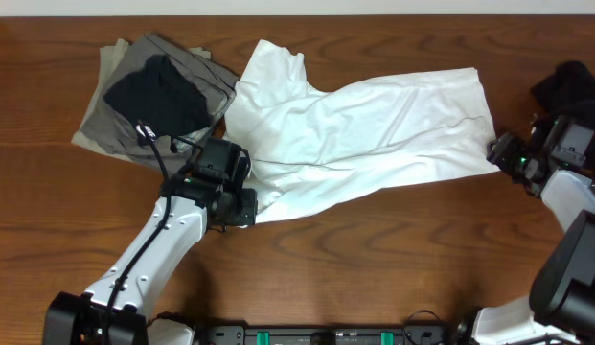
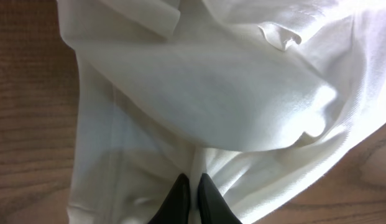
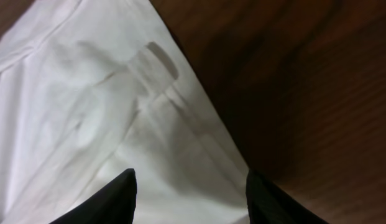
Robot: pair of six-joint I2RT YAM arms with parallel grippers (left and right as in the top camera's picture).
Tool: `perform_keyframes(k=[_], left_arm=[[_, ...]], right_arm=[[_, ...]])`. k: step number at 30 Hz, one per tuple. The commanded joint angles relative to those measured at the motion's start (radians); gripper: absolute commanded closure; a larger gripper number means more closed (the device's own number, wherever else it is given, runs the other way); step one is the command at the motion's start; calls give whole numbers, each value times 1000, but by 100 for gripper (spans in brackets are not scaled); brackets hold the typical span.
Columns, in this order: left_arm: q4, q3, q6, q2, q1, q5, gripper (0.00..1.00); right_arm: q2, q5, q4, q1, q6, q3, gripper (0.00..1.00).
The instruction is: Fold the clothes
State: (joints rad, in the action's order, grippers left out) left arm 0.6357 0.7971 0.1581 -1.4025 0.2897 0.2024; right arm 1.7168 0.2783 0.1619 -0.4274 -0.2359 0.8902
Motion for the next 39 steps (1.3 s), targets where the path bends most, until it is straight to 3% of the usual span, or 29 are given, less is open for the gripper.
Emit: perform_keyframes(k=[1, 5, 7, 10, 19, 34, 36, 38, 39], left_arm=[[7, 2, -13, 3, -5, -21, 94], [8, 2, -16, 3, -5, -41, 94], [8, 2, -16, 3, -5, -41, 94], [8, 2, -16, 3, -5, -58, 94], [38, 2, -16, 3, -5, -132, 94], [121, 2, -15, 3, -6, -240, 94], [114, 2, -16, 3, -6, -249, 86], [104, 2, -16, 4, -13, -249, 53], [101, 2, -16, 5, -16, -249, 45]], right_arm=[[80, -20, -11, 9, 35, 12, 47], [135, -11, -5, 9, 35, 12, 59], [137, -4, 7, 9, 35, 12, 79], [123, -9, 17, 5, 35, 12, 99], [0, -230, 103, -86, -74, 13, 99], [-35, -291, 193, -108, -82, 13, 99], [-35, -298, 208, -108, -82, 13, 98], [-36, -301, 216, -108, -82, 13, 84], [-36, -301, 217, -108, -82, 13, 78]])
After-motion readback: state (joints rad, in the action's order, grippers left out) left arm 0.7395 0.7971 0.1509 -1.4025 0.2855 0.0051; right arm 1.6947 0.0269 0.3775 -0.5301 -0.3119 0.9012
